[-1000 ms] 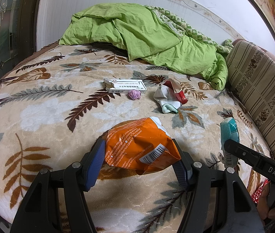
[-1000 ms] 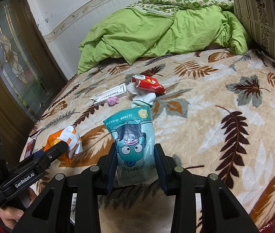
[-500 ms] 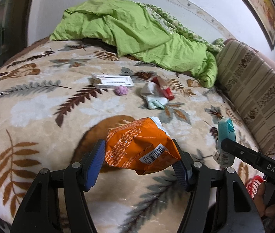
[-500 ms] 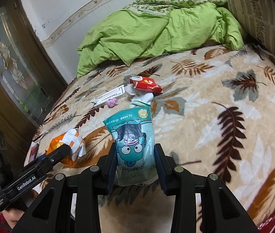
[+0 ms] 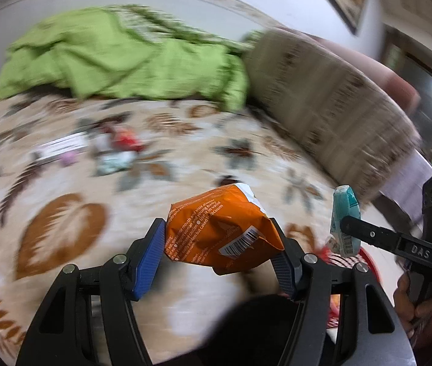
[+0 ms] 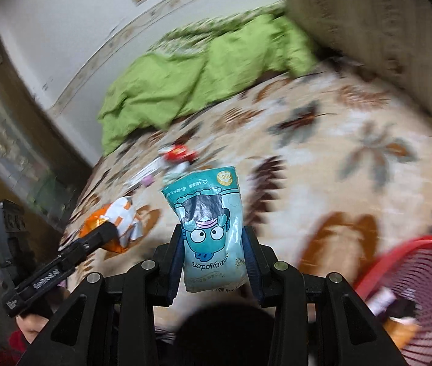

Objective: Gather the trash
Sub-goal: 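Carry the orange chip bag and teal snack bag over the red wastebasket, then open the left gripper over the basket while the right releases the teal bag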

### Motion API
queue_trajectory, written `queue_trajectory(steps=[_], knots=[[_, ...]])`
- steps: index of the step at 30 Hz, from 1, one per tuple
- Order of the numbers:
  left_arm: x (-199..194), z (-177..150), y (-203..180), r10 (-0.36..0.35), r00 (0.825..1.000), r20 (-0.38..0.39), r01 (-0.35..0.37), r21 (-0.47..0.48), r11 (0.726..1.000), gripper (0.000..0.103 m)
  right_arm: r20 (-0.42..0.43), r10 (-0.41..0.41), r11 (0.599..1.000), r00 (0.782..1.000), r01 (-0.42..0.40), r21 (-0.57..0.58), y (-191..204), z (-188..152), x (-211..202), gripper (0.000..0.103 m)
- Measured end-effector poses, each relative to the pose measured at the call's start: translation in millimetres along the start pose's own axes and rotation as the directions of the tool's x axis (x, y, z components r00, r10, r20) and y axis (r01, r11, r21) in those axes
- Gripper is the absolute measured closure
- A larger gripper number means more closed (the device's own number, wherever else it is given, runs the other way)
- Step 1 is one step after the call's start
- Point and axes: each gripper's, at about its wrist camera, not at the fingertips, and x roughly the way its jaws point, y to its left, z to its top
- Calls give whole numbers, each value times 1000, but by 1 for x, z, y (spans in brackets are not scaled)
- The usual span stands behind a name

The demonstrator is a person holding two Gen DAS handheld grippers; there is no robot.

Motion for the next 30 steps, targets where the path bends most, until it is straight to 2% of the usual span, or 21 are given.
queue_trajectory(steps=[5,9,13,15,16,18,20,25,30], knots=[[27,0,-76,-137,987,-84,146,120,982,39,49,-111,984,993,102,143,-62,-11,-58,64],[54,-9,-132,-235,952,-194,268,169,948,39,60,-189,956,980,169,239,-100,-24,-91,63],[77,-27,-175,-263,922,-284,333,234,913,38,74,-228,929,971,194,314,-129,-34,-117,60],[86,-35,-190,-264,909,-321,352,258,900,35,78,-249,920,965,211,330,-136,-38,-123,58],[91,-38,-195,-263,903,-340,360,262,896,32,74,-249,918,966,210,337,-141,-38,-125,53],[93,-42,-200,-266,893,-362,371,262,891,31,58,-250,909,966,214,358,-149,-42,-124,48],[91,-42,-198,-269,894,-357,371,256,893,25,56,-247,907,967,211,364,-155,-43,-125,48],[76,-32,-178,-268,910,-316,349,234,907,24,75,-210,921,975,172,350,-150,-38,-122,48],[57,-19,-144,-209,947,-245,263,217,940,24,65,-153,954,986,130,272,-122,-26,-96,48]])
